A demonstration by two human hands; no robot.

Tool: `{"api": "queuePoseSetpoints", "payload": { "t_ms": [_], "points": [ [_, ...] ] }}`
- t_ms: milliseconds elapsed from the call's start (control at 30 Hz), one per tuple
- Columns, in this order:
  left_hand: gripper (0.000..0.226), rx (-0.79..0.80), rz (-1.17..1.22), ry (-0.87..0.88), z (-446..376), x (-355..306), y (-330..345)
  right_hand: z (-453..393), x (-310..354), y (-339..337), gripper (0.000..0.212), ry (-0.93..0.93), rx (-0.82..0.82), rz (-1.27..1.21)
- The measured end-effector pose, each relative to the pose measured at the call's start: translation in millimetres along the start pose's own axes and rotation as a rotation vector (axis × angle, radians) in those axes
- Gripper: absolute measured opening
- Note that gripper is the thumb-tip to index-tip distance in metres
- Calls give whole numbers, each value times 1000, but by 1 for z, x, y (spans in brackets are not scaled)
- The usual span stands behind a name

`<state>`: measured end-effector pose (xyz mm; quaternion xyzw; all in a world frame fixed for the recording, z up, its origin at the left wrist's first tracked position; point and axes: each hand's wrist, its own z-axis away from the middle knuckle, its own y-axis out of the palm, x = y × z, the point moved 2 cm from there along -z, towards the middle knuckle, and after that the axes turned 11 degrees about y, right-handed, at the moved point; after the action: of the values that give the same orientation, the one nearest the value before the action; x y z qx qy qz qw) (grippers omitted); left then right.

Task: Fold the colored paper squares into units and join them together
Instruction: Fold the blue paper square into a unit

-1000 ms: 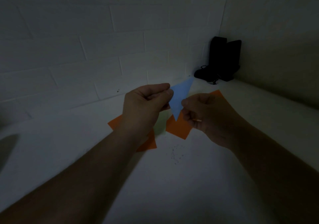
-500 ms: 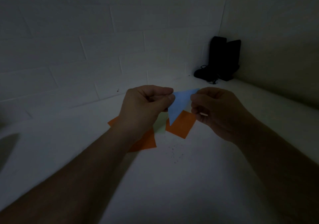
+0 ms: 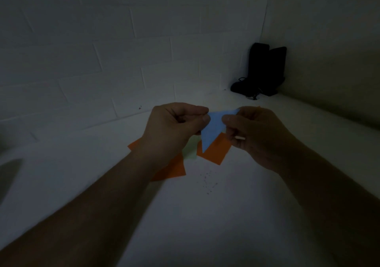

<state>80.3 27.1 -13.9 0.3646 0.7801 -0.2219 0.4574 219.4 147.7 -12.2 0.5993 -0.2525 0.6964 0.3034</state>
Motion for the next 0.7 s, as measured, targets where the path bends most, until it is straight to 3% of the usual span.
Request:
{"api": "queuePoseSetpoints", "payload": {
  "t_ms": [233, 433, 600, 700],
  "points": [
    [15, -11, 32, -19, -1, 0, -2, 2, 1, -7, 15, 29, 36, 44],
    [15, 13, 36, -30, -1, -2, -3, 0, 4, -8, 30, 11, 31, -35],
    [15, 23, 14, -36, 0, -4, -4, 0, 3, -9, 13, 59, -3, -22],
    [15, 38, -22, -33, 0, -3, -5, -1, 3, -12, 13, 64, -17, -19]
  ]
}}
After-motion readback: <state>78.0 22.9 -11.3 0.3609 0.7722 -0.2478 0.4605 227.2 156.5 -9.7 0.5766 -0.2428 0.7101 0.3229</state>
